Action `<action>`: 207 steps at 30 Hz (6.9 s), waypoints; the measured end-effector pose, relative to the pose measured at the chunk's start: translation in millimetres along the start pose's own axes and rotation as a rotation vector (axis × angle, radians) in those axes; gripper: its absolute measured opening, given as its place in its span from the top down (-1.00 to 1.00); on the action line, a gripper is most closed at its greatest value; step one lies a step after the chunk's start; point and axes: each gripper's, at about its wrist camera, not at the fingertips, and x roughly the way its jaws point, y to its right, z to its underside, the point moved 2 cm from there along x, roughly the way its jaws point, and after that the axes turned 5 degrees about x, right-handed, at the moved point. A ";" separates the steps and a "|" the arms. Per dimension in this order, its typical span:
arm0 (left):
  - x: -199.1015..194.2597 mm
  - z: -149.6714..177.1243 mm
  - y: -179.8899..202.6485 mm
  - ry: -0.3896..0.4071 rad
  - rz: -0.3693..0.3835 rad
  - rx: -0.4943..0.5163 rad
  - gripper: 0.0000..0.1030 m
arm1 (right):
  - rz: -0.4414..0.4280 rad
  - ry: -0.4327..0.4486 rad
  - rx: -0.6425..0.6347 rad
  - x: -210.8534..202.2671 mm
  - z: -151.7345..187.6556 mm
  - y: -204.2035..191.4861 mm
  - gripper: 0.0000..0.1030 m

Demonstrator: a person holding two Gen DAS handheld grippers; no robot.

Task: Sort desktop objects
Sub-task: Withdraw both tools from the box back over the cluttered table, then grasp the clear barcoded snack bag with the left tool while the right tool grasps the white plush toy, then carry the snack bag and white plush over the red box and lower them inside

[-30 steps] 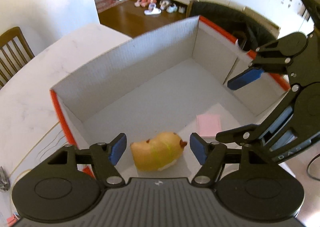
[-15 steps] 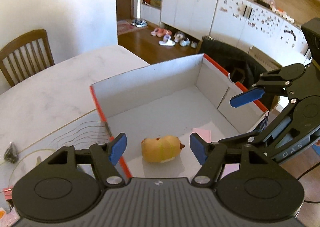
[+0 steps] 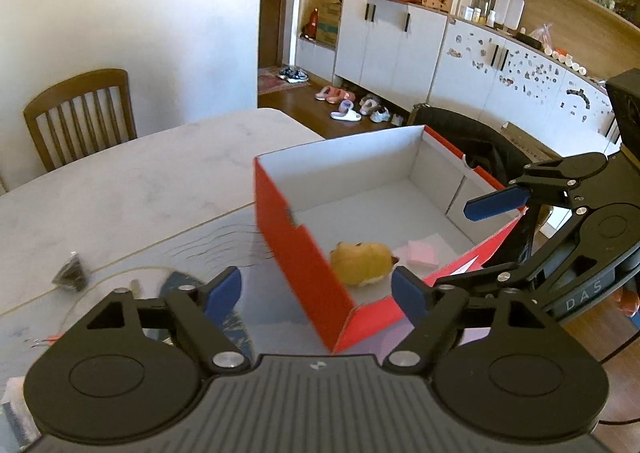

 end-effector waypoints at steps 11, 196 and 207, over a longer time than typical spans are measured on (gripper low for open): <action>-44.3 50.3 -58.0 0.030 -0.031 -0.061 -0.97 | 0.030 0.083 0.024 12.9 6.5 -70.4 -0.92; 172.2 -85.0 54.2 -0.192 -0.087 0.234 -0.04 | 0.176 -0.060 0.071 81.2 -14.1 135.0 0.04; 211.0 -80.3 60.9 -0.294 -0.083 0.294 -0.04 | 0.126 -0.140 -0.006 94.7 -11.7 133.0 0.04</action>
